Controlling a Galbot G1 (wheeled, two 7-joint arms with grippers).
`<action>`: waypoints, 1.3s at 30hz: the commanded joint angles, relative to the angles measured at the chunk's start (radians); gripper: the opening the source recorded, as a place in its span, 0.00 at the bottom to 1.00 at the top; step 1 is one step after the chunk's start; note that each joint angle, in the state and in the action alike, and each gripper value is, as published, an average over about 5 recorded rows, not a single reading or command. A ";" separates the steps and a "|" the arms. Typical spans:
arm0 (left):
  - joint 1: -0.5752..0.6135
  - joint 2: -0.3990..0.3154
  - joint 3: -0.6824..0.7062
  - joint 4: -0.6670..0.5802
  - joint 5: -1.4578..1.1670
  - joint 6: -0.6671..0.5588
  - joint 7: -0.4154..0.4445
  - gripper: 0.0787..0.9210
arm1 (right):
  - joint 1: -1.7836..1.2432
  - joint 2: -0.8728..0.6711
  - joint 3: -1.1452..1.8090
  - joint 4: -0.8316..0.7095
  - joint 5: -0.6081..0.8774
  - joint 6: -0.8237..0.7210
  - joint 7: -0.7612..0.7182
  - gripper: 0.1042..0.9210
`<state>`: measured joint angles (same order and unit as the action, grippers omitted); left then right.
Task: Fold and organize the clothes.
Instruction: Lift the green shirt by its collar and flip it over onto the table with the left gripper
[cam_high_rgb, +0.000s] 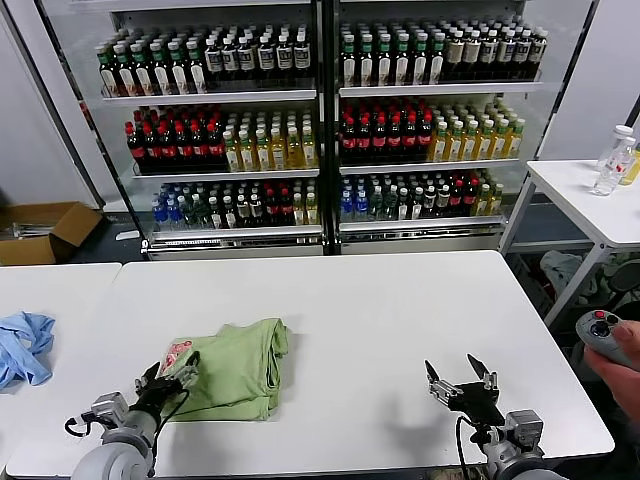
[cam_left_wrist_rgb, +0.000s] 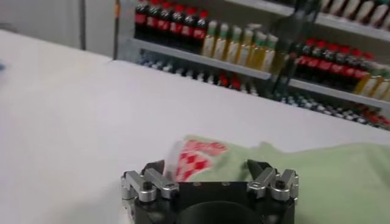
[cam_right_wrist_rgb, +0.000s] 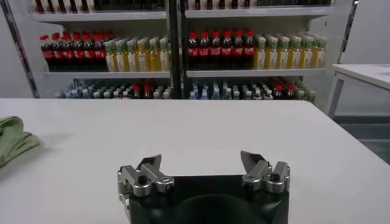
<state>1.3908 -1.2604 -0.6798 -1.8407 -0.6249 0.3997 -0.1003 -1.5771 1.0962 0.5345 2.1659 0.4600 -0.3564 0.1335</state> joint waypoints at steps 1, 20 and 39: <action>0.010 0.002 -0.033 0.059 -0.158 0.042 0.024 0.88 | -0.004 0.003 0.006 0.006 -0.001 0.000 0.001 0.88; 0.000 -0.048 -0.138 0.056 -0.625 0.038 0.071 0.32 | -0.020 0.016 0.025 0.025 0.000 -0.001 0.005 0.88; -0.005 0.165 -0.519 -0.153 -0.430 0.062 0.074 0.04 | 0.000 0.016 0.009 0.017 0.007 -0.001 0.007 0.88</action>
<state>1.3727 -1.2306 -0.9926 -1.8532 -1.2312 0.4429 -0.0380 -1.5796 1.1110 0.5508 2.1842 0.4673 -0.3578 0.1403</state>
